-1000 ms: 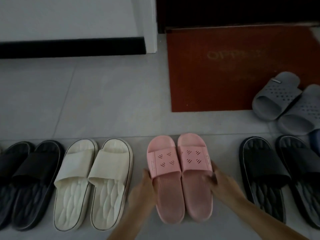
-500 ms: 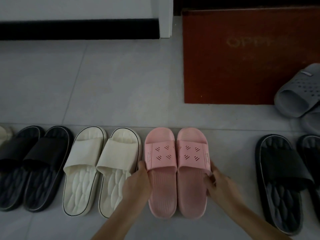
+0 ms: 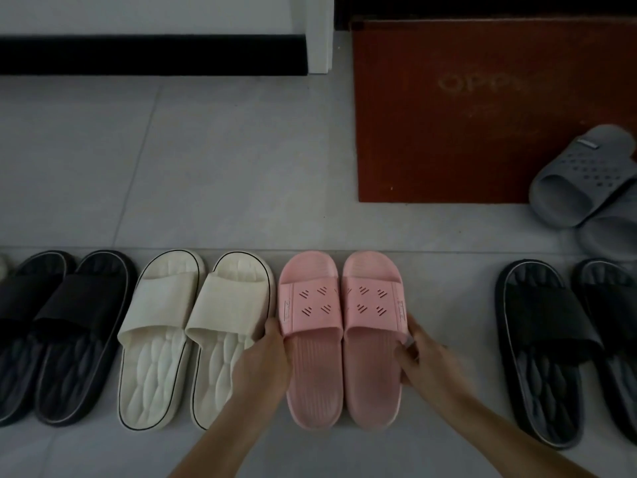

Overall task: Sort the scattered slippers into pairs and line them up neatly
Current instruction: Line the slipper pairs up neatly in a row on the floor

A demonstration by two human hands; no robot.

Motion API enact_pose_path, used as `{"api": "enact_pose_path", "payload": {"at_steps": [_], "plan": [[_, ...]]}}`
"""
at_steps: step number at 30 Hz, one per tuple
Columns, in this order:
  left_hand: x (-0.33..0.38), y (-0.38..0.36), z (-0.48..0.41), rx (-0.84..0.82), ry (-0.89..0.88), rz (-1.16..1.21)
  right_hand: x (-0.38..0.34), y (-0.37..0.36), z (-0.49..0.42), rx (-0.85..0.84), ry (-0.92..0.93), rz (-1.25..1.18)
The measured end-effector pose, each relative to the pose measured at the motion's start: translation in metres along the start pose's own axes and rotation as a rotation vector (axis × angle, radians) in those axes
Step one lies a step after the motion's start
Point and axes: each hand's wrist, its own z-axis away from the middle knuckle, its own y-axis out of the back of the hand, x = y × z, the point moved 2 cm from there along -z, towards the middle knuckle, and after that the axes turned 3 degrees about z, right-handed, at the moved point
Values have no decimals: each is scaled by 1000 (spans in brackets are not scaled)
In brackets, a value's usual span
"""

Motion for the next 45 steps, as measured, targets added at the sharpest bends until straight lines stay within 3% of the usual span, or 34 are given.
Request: {"api": "enact_pose_path", "payload": {"at_steps": [7,11,15,18,20,23,26,28,30,33,38,41,45], "plan": [[-6,-6,6,59,-9,104,3,2,0,-17,-21,-38],[-3,-6,22,158,24,426,4,9,7,-104,-52,-25],[21,-7,44,238,-166,706,17,28,29,-165,-69,-18],[57,-18,60,54,-241,879,42,64,57,-129,-73,-43],[86,-23,69,-121,-308,858,67,98,71,15,-155,-107],[130,-23,72,-304,-560,607,117,153,85,304,-310,-65],[167,-30,63,-467,-704,226,166,198,91,430,-426,126],[195,-45,50,-544,-634,22,189,221,88,409,-546,173],[224,-68,39,-525,-480,10,203,236,77,379,-597,207],[252,-105,32,-483,-262,155,210,246,54,319,-472,360],[240,-132,68,-503,-133,136,214,255,37,250,-338,462],[234,-129,83,-530,-29,139,212,253,36,199,-260,413],[230,-110,80,-422,21,79,197,228,32,105,-138,292]]}}
